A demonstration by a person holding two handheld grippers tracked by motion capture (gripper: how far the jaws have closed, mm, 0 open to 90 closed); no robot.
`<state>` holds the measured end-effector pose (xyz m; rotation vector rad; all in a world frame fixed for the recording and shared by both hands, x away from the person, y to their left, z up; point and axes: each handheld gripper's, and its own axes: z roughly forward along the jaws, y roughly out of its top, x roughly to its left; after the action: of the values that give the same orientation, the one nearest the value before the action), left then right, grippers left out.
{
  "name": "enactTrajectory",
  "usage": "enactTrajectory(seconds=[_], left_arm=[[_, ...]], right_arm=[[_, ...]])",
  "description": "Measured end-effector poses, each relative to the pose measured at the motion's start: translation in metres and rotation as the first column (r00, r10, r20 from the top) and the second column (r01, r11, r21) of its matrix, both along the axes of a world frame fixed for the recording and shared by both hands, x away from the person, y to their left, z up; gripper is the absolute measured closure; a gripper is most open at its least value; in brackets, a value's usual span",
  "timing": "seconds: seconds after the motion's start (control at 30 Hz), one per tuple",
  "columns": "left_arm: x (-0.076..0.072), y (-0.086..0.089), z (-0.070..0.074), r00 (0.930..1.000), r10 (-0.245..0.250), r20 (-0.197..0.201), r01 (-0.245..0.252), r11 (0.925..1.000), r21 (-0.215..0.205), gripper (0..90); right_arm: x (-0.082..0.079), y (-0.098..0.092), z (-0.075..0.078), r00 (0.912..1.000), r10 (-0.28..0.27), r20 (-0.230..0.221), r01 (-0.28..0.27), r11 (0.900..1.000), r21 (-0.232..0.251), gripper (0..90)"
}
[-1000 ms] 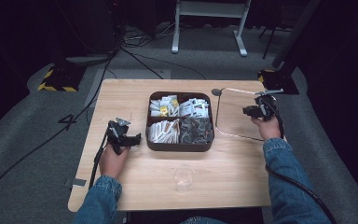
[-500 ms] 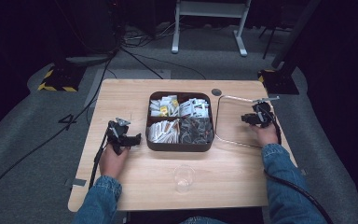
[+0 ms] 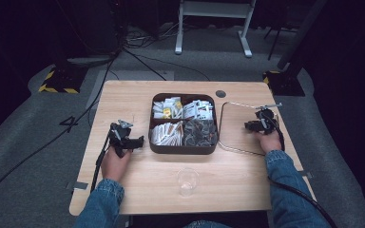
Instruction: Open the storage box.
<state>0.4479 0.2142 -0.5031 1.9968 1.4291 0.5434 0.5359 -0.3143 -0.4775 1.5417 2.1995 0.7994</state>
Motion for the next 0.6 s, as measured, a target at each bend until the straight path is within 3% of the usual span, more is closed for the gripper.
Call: enactTrajectory(seconds=[0.37,0.6], left_arm=[[0.0,0.0,0.0,1.0,0.0,0.0,0.0,1.0,0.0,15.9],[0.0001,0.0001,0.0,1.0,-0.003,0.0,0.003,1.0,0.0,15.9]], right_arm=[[-0.0005,-0.0022,-0.001,0.9999,-0.009,-0.004,0.009,1.0,0.027,57.4],[-0.0019,-0.0035,0.0031,0.9996,-0.029,-0.005,0.029,0.998,0.057,49.7]])
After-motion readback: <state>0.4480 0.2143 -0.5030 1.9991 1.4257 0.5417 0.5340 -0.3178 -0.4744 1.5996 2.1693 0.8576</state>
